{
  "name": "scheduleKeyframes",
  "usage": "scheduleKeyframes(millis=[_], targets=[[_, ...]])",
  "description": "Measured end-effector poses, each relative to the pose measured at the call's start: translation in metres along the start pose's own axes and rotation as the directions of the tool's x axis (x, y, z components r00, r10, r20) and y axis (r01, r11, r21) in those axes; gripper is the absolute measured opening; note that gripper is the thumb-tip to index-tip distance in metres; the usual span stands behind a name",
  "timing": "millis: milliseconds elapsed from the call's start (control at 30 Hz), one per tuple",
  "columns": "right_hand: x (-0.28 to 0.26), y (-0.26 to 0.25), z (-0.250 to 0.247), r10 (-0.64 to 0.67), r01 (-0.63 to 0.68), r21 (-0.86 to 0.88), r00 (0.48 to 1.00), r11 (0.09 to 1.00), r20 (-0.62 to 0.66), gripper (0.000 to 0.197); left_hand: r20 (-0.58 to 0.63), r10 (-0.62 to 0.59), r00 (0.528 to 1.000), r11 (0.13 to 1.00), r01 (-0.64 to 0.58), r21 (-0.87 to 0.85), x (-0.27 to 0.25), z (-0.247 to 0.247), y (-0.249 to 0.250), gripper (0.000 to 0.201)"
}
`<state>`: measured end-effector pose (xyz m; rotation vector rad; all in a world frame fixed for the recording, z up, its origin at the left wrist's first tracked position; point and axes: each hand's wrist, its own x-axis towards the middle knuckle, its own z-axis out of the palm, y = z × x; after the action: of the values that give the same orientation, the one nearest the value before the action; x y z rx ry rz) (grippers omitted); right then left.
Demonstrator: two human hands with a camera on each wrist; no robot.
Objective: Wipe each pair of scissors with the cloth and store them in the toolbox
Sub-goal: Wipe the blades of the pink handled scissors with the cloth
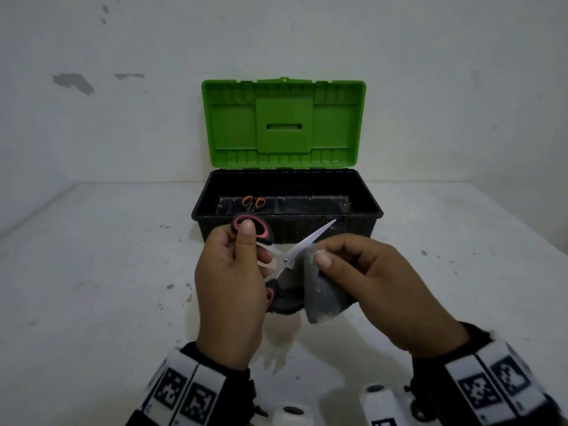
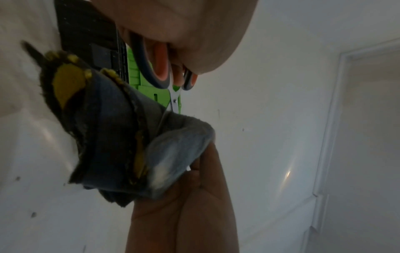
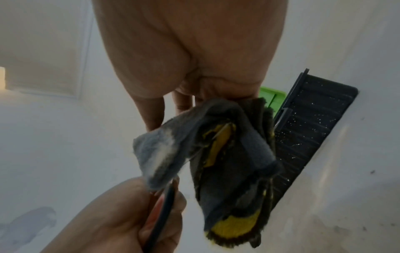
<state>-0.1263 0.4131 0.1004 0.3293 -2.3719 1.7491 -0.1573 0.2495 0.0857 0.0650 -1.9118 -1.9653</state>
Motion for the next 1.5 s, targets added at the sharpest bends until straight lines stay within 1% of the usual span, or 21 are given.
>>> scheduleKeyframes(millis=[67,133,167,233,300,333,400,467,567,667,800,933,1000,1133,1300,1500], targets=[[-0.002,0.000,0.004,-0.016,0.016,-0.057,1.000,0.998,0.001,0.022,-0.007,-0.015,1.000,1.000,0.015,-0.006,-0.001,0.001,-0.001,0.028],[-0.002,0.003,0.008,-0.042,0.040,-0.114,0.999,0.993,-0.019,0.008,-0.006,-0.029,1.000,0.999,0.029,-0.023,-0.003,0.002,-0.003,0.028],[-0.002,0.004,0.011,-0.052,0.047,-0.151,0.998,0.987,-0.034,0.008,-0.004,-0.036,0.999,0.999,0.036,-0.033,-0.003,0.003,-0.003,0.028],[-0.002,0.007,0.015,-0.039,0.024,-0.167,0.995,0.986,-0.088,0.016,-0.007,-0.034,0.999,0.998,0.033,-0.046,-0.003,0.004,-0.003,0.028],[-0.002,0.008,0.017,-0.011,-0.014,-0.165,0.989,0.986,-0.148,0.022,-0.020,-0.007,1.000,0.999,0.006,-0.049,-0.003,0.004,-0.002,0.029],[-0.002,0.007,0.018,-0.013,-0.018,-0.199,0.988,0.980,-0.152,0.022,-0.024,0.006,1.000,0.999,-0.008,-0.051,-0.002,0.004,-0.002,0.029],[0.001,0.005,0.017,-0.014,-0.014,-0.255,0.994,0.967,-0.105,0.014,-0.026,0.026,0.999,0.998,-0.027,-0.052,-0.002,0.003,-0.003,0.028],[0.003,0.002,0.015,0.015,-0.025,-0.218,0.999,0.976,-0.051,0.010,-0.028,0.038,0.999,0.998,-0.040,-0.051,-0.002,0.003,-0.005,0.028],[0.006,0.001,0.014,0.061,-0.056,-0.223,0.998,0.973,0.013,0.010,-0.029,0.044,0.999,0.998,-0.045,-0.050,-0.004,0.003,-0.009,0.028],[0.008,0.002,0.018,0.090,-0.082,-0.232,0.996,0.969,0.023,0.013,-0.043,0.052,0.998,0.998,-0.054,-0.043,-0.006,0.004,-0.011,0.028],[0.008,-0.003,0.020,0.052,-0.038,-0.276,0.998,0.960,0.042,0.017,-0.075,0.057,0.996,0.997,-0.060,-0.038,-0.005,0.002,-0.010,0.031],[0.008,-0.005,0.010,0.023,0.008,-0.335,0.996,0.942,0.091,0.020,-0.066,0.015,0.998,0.998,-0.020,-0.065,-0.007,0.002,-0.009,0.033],[0.005,-0.005,0.004,0.023,0.014,-0.363,0.995,0.932,0.097,0.020,-0.040,0.018,0.999,0.999,-0.020,-0.045,-0.010,0.004,-0.008,0.034],[-0.004,-0.008,-0.010,0.052,-0.016,-0.378,0.995,0.926,0.084,0.025,-0.009,-0.006,1.000,0.999,0.005,-0.038,-0.018,0.013,-0.008,0.035],[-0.012,-0.011,-0.030,0.076,-0.043,-0.403,0.995,0.914,0.065,0.021,0.015,-0.010,1.000,0.999,0.011,-0.051,-0.026,0.029,-0.002,0.035],[-0.020,-0.013,-0.050,0.089,-0.059,-0.423,0.995,0.904,0.053,0.018,0.016,-0.015,1.000,0.997,0.016,-0.070,-0.033,0.044,-0.001,0.033]])
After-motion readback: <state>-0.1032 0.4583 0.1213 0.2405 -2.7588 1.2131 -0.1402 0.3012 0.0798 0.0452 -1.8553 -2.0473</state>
